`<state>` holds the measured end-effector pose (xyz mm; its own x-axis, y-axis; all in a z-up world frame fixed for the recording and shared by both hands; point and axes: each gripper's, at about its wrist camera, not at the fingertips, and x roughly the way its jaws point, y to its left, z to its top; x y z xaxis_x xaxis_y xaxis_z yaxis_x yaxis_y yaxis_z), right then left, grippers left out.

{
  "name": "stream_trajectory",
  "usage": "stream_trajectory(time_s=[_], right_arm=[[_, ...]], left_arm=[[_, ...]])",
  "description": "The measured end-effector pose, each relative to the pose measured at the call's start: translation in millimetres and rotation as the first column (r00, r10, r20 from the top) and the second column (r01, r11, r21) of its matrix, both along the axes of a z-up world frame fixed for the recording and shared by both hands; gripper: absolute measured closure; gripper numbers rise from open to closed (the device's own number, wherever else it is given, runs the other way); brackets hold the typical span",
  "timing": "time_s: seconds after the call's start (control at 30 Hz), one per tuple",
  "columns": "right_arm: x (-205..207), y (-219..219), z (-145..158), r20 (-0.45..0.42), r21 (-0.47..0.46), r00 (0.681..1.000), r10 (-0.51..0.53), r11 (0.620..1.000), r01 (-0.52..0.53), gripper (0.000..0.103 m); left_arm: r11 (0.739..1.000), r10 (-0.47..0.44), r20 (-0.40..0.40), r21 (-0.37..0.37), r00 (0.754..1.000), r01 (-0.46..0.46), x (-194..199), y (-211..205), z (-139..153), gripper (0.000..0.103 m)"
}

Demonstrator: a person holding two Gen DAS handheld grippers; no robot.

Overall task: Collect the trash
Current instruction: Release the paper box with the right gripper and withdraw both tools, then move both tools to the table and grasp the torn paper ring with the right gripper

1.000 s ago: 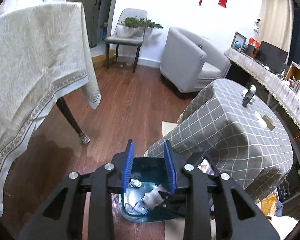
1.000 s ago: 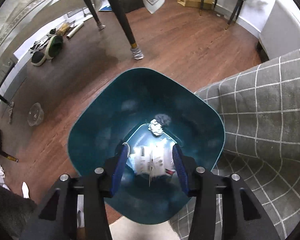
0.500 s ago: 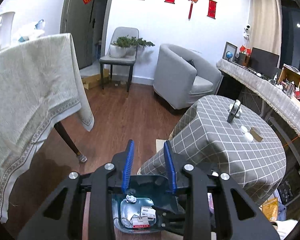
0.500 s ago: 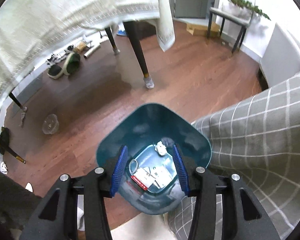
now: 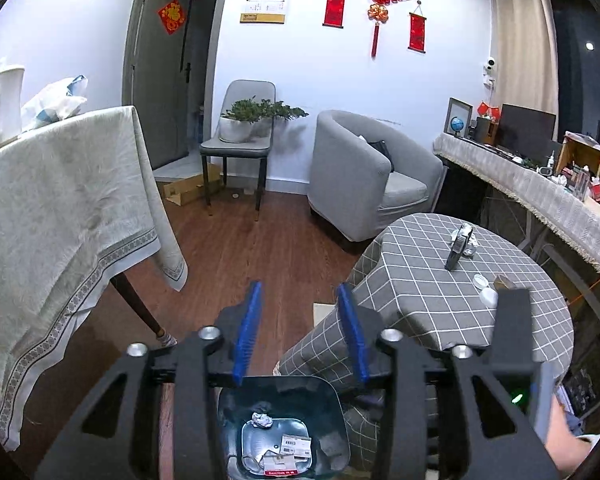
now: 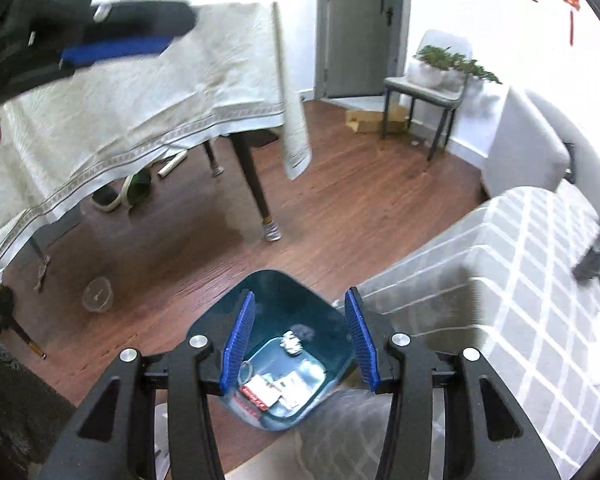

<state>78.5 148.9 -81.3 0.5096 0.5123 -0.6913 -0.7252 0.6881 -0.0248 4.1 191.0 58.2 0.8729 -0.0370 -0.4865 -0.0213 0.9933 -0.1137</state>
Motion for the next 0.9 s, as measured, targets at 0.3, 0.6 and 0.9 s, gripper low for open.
stream_trajectory(time_s=[0.3, 0.6, 0.9], right_arm=[[13, -51, 15, 0.032, 0.030, 0.996, -0.077, 0.997, 0.076, 0.050], [37, -110, 29, 0.050, 0.057, 0.983, -0.177, 0.983, 0.174, 0.046], [64, -183, 35, 0.049, 0.068, 0.952, -0.303, 0.952, 0.300, 0.046]], left_arm=[[1.000, -0.024, -0.018, -0.017, 1.000, 0.023, 20, -25, -3, 0.043], [0.997, -0.074, -0.043, 0.009, 0.996, 0.074, 45, -67, -11, 0.036], [0.989, -0.146, -0.086, 0.027, 0.986, 0.149, 69, -112, -25, 0.035]])
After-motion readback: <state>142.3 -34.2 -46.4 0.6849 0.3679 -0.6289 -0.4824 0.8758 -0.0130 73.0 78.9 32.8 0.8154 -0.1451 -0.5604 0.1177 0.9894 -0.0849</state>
